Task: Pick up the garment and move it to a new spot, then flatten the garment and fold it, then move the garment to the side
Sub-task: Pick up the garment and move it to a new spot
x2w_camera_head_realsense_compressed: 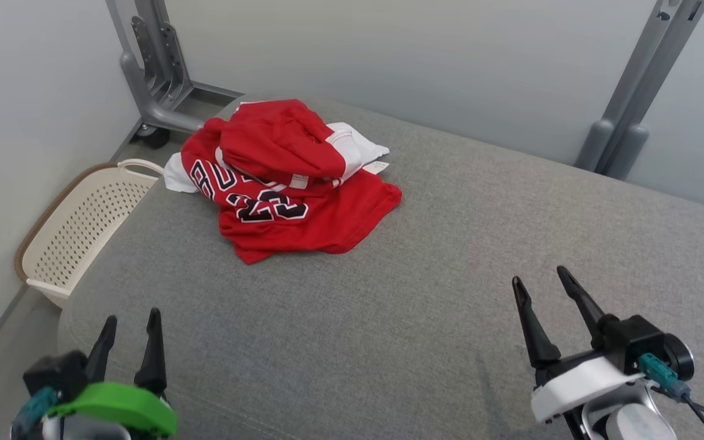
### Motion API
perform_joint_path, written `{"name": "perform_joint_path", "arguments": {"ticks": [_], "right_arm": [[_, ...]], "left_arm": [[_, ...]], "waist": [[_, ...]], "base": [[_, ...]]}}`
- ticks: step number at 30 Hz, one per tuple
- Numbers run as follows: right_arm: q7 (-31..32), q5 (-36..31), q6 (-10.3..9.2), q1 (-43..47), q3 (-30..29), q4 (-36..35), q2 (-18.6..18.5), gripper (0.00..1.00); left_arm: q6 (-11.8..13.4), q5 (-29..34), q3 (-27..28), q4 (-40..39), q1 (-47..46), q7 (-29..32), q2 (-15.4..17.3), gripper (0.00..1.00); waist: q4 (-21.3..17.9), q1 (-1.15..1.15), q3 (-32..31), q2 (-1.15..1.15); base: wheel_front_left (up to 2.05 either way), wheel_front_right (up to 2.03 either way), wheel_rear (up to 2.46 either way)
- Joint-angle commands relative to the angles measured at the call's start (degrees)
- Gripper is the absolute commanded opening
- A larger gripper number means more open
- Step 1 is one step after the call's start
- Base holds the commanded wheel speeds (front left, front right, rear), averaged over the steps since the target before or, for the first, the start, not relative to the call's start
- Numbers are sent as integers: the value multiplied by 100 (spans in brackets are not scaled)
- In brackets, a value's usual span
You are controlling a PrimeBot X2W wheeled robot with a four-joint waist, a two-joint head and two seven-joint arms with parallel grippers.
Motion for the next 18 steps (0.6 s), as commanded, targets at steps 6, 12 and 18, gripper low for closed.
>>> {"name": "perform_joint_path", "arguments": {"ticks": [6,12,18], "right_arm": [[-18,-189,0,-606,157,-267,-343,100],[-18,-257,0,-1001,294,-420,-580,100],[-18,-313,0,-1235,347,-502,-645,100]], "left_arm": [[7,-587,-387,608,-1731,1201,-28,100],[41,-758,-501,1254,-2989,2357,25,100],[50,-922,-470,1828,-3717,2811,74,100]], "waist": [[-326,0,1178,39],[-524,0,1825,39],[-706,0,2237,39]], "base": [[0,0,0],[0,0,0],[0,0,0]]}}
